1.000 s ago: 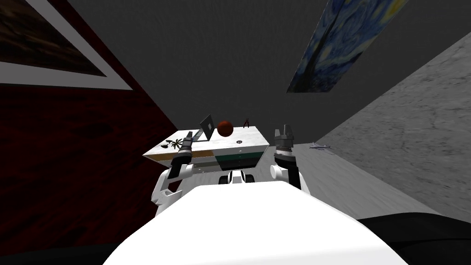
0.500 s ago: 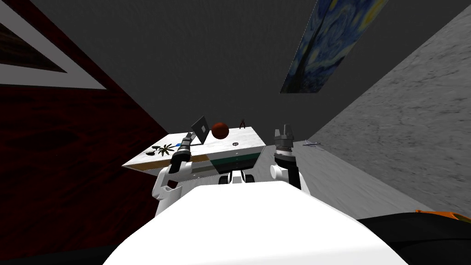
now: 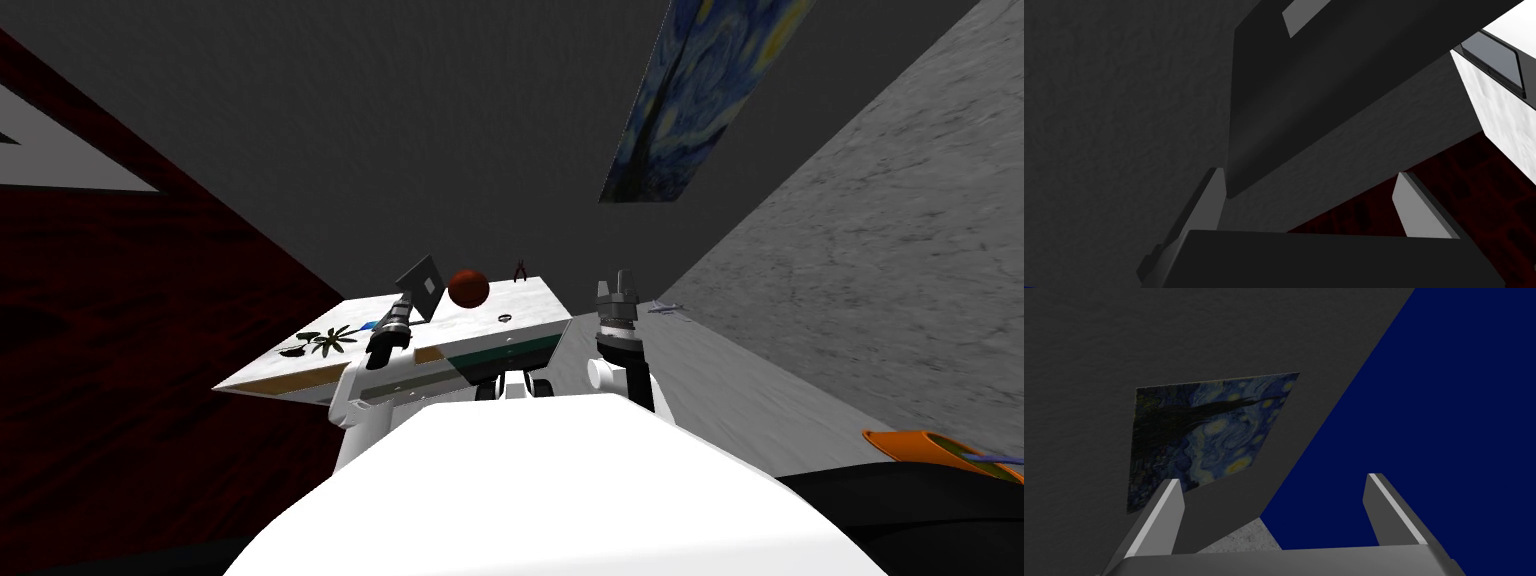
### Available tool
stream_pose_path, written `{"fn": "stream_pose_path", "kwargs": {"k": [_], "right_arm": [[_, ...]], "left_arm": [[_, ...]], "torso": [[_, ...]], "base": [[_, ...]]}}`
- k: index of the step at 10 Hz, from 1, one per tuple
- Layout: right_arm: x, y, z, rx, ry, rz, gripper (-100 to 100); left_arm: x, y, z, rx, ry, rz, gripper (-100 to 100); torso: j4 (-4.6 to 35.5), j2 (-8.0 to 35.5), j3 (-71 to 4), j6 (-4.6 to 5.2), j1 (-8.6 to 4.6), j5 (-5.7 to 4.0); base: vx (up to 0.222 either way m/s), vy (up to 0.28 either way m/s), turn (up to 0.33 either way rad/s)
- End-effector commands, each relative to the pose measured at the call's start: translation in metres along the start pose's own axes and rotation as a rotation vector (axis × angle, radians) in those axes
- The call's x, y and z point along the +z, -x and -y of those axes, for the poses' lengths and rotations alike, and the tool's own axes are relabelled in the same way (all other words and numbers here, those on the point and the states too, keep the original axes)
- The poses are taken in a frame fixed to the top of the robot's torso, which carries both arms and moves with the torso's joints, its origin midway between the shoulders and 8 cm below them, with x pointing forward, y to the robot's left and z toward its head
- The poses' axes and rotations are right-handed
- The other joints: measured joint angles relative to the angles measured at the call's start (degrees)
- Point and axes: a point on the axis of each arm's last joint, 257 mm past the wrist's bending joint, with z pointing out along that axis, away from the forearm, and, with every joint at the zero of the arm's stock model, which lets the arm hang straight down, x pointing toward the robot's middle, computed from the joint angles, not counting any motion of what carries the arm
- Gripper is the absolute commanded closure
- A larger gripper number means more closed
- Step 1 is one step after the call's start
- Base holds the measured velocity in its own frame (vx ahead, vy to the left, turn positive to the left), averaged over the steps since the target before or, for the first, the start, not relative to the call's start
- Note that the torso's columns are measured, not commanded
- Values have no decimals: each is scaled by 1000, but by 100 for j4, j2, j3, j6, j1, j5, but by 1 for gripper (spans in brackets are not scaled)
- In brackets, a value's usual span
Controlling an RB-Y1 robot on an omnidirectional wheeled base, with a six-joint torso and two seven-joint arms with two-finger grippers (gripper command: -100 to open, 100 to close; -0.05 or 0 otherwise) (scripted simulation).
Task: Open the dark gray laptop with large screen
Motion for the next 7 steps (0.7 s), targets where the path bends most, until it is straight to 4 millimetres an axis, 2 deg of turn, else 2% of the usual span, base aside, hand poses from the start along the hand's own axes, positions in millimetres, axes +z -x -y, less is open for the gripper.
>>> {"fn": "stream_pose_path", "kwargs": {"k": [1,4,5,7], "right_arm": [[0,0,0,0,0,0,0],[0,0,0,0,0,0,0],[0,0,0,0,0,0,0],[0,0,0,0,0,0,0]], "left_arm": [[7,9,-15,41,52,8,-100],[8,12,-16,46,57,9,-100],[8,12,-16,46,56,9,100],[5,7,-12,-69,84,-8,100]], "torso": [[0,-1,-1,0,-1,0],[1,6,3,-1,1,0],[2,8,5,0,3,1],[-2,0,0,-1,26,8]], "base": [[57,-28,-91],[24,-14,-29],[0,0,0],[-26,88,11]]}}
